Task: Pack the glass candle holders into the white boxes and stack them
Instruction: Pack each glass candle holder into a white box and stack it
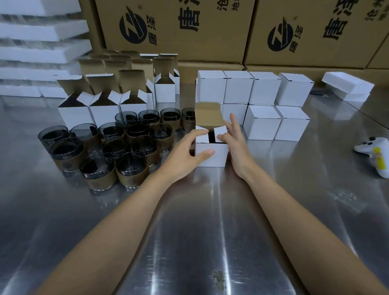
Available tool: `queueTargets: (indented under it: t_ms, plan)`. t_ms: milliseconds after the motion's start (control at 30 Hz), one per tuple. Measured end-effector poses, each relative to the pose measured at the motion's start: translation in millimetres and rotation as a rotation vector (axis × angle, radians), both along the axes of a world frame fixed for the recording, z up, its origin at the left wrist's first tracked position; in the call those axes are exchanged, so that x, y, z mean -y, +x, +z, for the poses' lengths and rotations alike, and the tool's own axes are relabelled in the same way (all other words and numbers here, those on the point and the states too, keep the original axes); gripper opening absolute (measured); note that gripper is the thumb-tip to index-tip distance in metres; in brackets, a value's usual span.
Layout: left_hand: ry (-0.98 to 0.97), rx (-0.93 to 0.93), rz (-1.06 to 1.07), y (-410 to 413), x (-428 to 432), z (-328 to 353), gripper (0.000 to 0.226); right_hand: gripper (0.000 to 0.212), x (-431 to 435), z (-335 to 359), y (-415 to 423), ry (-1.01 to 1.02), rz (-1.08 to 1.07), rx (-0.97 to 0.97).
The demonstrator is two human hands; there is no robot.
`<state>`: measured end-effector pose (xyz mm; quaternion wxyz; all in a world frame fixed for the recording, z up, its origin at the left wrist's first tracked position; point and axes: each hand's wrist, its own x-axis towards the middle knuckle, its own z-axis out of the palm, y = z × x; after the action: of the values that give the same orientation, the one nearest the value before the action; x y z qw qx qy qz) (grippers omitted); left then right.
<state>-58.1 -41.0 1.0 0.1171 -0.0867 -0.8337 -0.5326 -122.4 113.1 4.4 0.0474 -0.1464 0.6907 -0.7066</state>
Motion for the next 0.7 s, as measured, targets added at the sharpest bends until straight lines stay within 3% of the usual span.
queueTargets:
  t_ms: [167, 333, 500, 600, 700]
  plan:
    - [0.007, 0.003, 0.029, -0.5, -3.4, 3.8, 0.036, 0.090, 1.7, 1.0, 0.8, -0.076, -0.008, -0.047]
    - [0.142, -0.050, 0.033, 2.3, -8.4, 3.0, 0.031, 0.067, 1.5, 2.9, -0.7, -0.299, 0.033, 0.034]
    - [0.363, -0.051, 0.062, 2.2, -8.7, 2.8, 0.046, 0.031, 4.9, 8.1, 5.8, -0.396, 0.061, 0.089]
    - [0.345, -0.038, 0.048, -0.1, -8.2, 0.5, 0.059, 0.022, -1.7, 10.5, 4.6, -0.478, 0.162, 0.168]
    - [0.320, -0.019, 0.029, -0.4, -5.8, -0.2, 0.071, 0.019, -5.7, 7.5, 3.6, -0.382, 0.212, 0.111]
